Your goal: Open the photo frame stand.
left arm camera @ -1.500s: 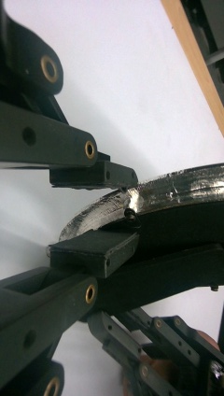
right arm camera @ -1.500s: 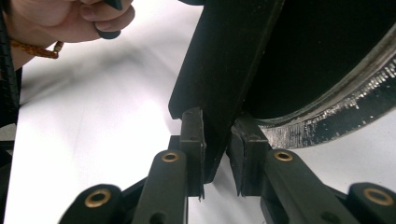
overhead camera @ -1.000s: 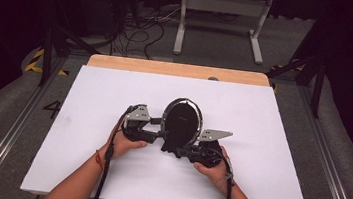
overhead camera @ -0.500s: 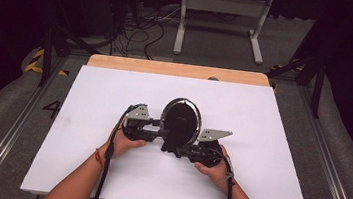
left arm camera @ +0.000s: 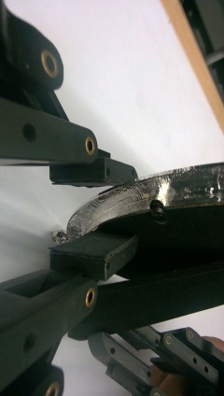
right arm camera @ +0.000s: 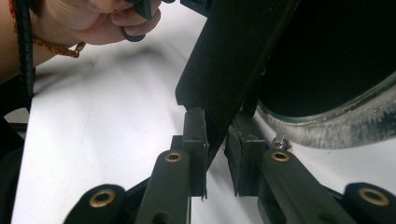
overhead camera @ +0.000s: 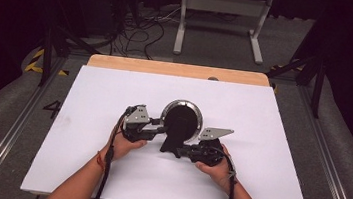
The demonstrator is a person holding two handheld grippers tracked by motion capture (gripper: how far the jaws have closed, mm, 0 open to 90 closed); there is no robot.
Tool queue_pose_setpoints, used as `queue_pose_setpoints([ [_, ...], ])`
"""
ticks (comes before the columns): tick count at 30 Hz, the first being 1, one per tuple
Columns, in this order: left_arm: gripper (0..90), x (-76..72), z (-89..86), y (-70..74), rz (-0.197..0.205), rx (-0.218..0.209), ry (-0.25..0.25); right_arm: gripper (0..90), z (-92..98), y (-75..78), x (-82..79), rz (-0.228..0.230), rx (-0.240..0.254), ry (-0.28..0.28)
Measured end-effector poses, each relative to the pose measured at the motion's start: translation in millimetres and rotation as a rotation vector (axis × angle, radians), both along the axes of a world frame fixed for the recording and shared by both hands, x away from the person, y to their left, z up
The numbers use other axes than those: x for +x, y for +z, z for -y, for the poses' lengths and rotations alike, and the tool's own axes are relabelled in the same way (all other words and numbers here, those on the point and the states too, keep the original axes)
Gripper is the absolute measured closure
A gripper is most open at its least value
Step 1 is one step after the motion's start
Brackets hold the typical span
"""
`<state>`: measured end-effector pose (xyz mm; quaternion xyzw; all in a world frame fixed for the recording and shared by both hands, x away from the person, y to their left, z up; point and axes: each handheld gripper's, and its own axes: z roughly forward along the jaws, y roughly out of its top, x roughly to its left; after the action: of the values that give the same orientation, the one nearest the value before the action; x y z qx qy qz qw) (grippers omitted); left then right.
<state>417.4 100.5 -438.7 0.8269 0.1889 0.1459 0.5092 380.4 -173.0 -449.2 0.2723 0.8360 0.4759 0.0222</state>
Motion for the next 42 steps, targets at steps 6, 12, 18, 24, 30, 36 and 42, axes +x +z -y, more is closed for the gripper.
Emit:
queue_pose_setpoints([
  [6, 70.3, -14.2, 4.1, -0.8, 0.073, 0.001, 0.052, 78.3, 4.5, 4.1, 1.6, -0.005, -0.033, -0.006],
  [12, 71.8, -22.5, 2.5, -3.2, 0.076, 0.009, 0.068, 78.0, 6.9, 6.0, -3.2, 0.003, -0.059, 0.011],
  [18, 72.2, -26.2, -1.3, -7.1, 0.068, 0.030, 0.083, 78.5, 8.3, 4.8, -6.2, -0.001, -0.043, 0.014],
  [24, 72.3, -29.6, 0.2, -6.9, 0.081, 0.042, 0.088, 78.0, 10.1, 6.3, -12.0, -0.008, -0.029, 0.024],
  [30, 72.8, -32.5, 0.2, -6.7, 0.095, 0.059, 0.076, 76.5, 10.8, 9.3, -19.6, -0.010, -0.030, 0.049],
  [36, 74.1, -38.5, 0.2, -6.1, 0.121, 0.095, 0.054, 69.1, 10.1, 7.7, -23.2, -0.017, -0.035, 0.051],
  [42, 74.7, -41.1, 0.6, -6.9, 0.131, 0.127, 0.039, 68.9, 7.8, 11.8, -26.5, 0.013, 0.024, 0.014],
])
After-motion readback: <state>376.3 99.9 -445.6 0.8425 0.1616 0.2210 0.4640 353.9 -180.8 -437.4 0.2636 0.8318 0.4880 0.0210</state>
